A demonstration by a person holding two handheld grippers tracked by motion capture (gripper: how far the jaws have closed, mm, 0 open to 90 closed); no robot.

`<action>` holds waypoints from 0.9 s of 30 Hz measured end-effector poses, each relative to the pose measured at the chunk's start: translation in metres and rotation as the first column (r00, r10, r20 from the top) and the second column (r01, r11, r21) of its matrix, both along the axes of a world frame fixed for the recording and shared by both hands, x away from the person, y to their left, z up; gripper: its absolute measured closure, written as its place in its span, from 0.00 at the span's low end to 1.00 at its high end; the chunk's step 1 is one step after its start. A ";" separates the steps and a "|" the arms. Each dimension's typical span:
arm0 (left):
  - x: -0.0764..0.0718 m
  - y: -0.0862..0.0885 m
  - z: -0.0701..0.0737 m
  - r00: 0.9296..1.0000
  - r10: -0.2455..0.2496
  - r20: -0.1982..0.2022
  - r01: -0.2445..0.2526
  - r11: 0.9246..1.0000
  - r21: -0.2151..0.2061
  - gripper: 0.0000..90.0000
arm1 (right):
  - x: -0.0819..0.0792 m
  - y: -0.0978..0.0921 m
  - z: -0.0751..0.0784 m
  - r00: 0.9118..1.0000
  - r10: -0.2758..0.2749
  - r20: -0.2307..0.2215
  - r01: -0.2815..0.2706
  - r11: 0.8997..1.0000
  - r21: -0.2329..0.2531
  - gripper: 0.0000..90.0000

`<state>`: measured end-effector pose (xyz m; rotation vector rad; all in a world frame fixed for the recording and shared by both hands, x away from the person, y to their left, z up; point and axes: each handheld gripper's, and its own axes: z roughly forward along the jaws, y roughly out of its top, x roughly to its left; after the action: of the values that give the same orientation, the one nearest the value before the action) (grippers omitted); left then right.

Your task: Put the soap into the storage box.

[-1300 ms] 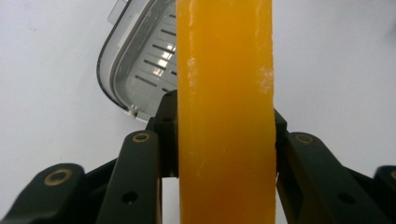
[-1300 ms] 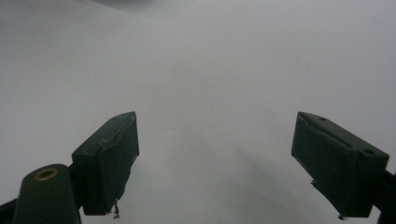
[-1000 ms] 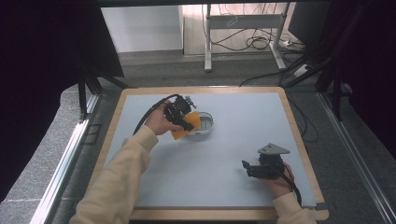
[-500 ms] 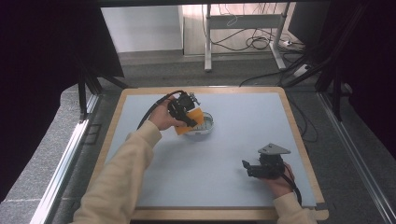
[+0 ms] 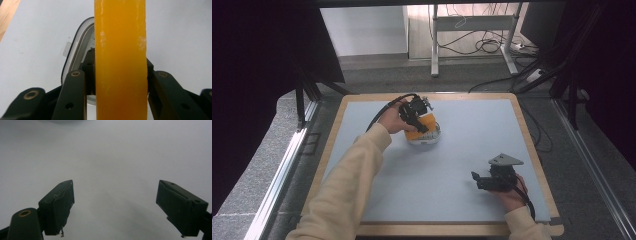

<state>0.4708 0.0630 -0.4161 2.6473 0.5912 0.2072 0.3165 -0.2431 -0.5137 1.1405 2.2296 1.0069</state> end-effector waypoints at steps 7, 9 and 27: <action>0.011 -0.007 -0.002 1.000 -0.015 0.006 0.015 1.000 0.009 0.69 | 0.000 -0.001 0.000 1.000 -0.003 -0.001 0.003 1.000 0.002 0.17; 0.014 -0.009 -0.004 1.000 -0.025 0.005 0.025 1.000 0.016 0.69 | 0.001 -0.002 -0.001 1.000 -0.005 -0.006 0.005 1.000 0.003 0.17; 0.028 -0.009 -0.021 0.995 -0.095 -0.022 0.095 0.995 0.024 0.69 | 0.001 -0.005 -0.002 1.000 -0.017 -0.011 0.017 1.000 0.004 0.17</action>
<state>0.4988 0.0538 -0.4374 2.6970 0.4709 0.1596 0.3176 -0.2479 -0.5153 1.1671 2.2234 1.0017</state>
